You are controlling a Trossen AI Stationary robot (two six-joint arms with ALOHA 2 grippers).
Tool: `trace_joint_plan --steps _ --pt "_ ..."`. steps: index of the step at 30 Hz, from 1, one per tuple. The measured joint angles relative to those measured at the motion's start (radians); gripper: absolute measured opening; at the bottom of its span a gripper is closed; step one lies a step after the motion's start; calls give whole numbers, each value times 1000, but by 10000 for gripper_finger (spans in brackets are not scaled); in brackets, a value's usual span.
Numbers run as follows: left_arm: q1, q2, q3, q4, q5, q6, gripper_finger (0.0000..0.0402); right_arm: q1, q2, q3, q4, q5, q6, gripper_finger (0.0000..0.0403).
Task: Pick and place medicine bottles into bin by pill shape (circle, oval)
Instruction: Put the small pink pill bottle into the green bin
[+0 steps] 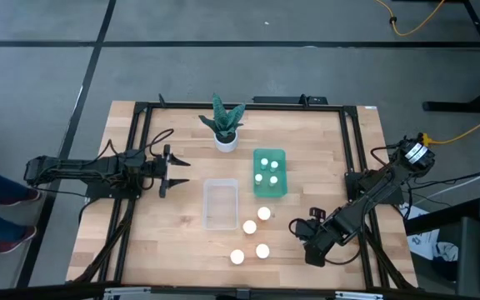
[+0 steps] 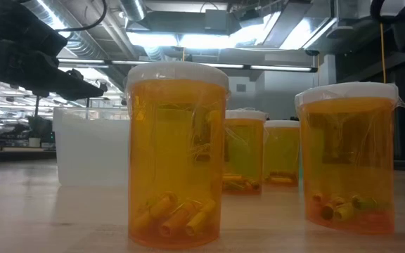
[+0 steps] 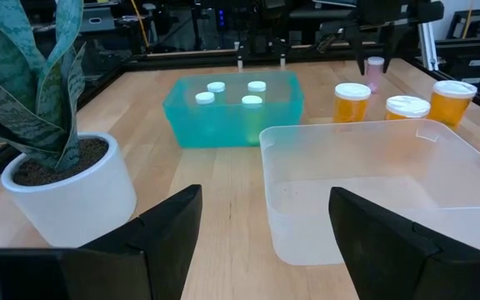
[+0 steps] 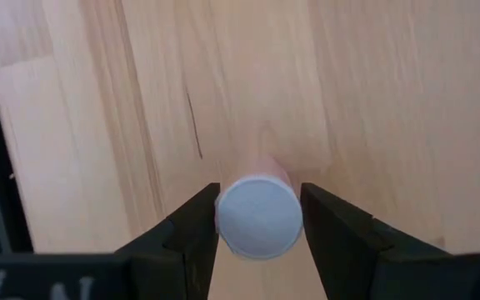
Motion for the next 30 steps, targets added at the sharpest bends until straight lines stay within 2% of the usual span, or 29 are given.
trace_joint_plan --steps 8,15,20,24,28,30 --pt "0 0 0 0 0 0 254 -3 0 0 16 0 2 164" --pt "0 0 0 0 0 1 254 -3 -2 0 16 -6 -2 108" --pt "0 0 0 0 0 1 254 -29 -2 46 -58 -2 -94 108" --pt "0 0 0 0 0 1 254 -75 -2 148 -194 104 -226 108" --pt "0 0 0 0 0 9 254 -137 -2 262 -275 326 -354 108" --pt "0 0 0 0 0 9 254 -178 -2 304 -275 404 -400 108"
